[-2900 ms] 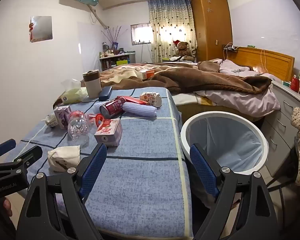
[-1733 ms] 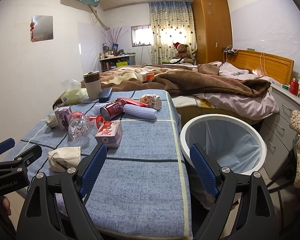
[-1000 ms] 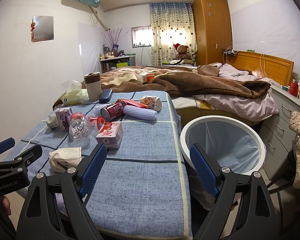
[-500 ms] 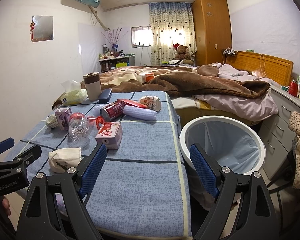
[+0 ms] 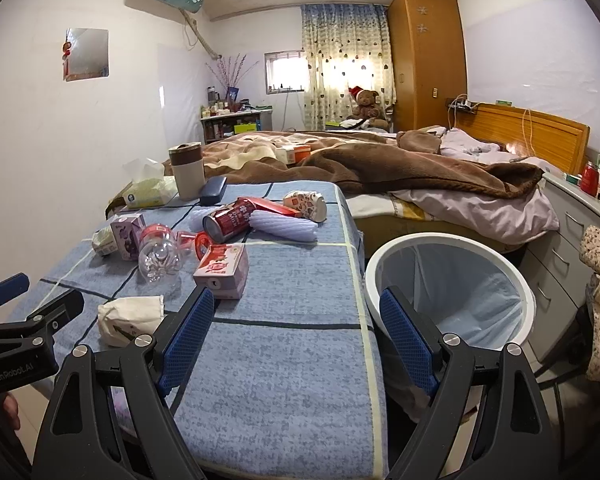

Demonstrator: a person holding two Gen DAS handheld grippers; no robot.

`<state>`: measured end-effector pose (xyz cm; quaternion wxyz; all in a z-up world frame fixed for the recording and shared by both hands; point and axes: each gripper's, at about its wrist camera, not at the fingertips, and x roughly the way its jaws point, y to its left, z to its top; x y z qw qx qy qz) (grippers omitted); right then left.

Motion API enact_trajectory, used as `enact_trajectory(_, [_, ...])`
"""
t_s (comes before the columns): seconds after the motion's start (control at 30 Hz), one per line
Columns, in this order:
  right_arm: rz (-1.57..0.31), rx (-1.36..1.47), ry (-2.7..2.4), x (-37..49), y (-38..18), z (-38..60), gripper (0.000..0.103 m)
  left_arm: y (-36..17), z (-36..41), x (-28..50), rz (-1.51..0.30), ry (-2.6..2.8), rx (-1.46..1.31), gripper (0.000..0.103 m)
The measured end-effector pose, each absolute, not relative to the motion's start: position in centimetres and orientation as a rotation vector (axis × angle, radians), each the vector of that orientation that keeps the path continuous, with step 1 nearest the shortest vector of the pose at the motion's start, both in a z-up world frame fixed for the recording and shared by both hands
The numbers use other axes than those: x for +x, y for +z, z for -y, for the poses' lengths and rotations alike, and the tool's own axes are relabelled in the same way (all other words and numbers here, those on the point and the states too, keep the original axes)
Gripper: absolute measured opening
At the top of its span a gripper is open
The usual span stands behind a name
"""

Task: Collect trash
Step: 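Grasp the crumpled white paper with the left tool while the right tool grasps the pink juice carton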

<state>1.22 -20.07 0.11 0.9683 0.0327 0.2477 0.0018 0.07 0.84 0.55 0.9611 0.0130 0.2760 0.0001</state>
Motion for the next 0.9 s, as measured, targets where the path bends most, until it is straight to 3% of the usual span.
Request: enact_trajectory(0.9, [-0.622, 0.050, 0.113, 8.9, -1.8, 15.8, 0.087, -4.0, -3.1, 4.6, -0.754, -0.219, 0.157, 0.103])
